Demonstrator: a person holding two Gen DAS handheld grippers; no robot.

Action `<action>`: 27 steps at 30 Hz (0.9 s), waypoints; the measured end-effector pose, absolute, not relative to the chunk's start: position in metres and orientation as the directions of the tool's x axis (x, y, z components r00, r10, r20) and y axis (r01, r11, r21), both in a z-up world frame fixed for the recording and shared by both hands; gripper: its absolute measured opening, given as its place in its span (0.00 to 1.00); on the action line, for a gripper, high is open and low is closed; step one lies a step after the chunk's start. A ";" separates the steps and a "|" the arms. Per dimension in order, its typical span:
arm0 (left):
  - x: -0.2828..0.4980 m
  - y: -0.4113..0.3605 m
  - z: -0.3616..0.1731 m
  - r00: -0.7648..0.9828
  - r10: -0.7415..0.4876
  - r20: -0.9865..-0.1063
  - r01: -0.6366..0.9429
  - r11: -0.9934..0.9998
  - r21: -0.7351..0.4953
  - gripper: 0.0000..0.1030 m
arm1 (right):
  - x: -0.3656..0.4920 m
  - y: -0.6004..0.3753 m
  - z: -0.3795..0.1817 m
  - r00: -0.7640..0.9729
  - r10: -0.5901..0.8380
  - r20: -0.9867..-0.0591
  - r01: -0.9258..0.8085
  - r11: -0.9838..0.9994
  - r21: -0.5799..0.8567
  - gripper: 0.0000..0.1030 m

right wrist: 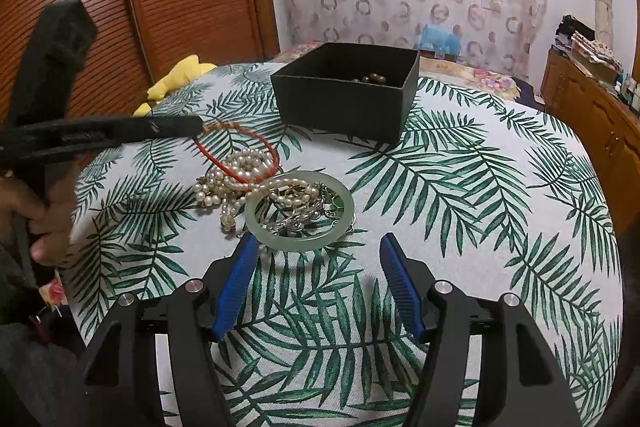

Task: Organize jewelry
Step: 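Grasp the red cord bracelet with the left tool while the right tool approaches the jade bangle, then lower the red cord bracelet into the box with the left tool while the right tool lifts the jade bangle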

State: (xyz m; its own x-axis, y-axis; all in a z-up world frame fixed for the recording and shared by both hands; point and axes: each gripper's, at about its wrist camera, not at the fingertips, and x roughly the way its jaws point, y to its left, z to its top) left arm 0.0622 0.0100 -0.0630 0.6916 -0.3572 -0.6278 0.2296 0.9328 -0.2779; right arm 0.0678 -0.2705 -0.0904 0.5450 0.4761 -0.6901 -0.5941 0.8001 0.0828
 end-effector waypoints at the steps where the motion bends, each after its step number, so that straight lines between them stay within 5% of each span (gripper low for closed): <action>1: 0.060 0.010 -0.059 0.700 -0.356 -0.619 0.233 0.933 -0.273 0.04 | 0.069 -0.269 -0.091 0.543 0.474 -0.694 -0.598 0.798 0.077 0.66; 14: 0.039 0.011 -0.028 0.769 -0.324 -0.551 0.252 0.946 -0.205 0.04 | 0.094 -0.239 -0.097 0.479 0.467 -0.744 -0.674 0.738 0.029 0.77; 27: 0.040 0.013 -0.035 0.760 -0.327 -0.562 0.250 0.945 -0.212 0.04 | 0.113 -0.224 -0.105 0.412 0.492 -0.767 -0.703 0.707 0.075 0.72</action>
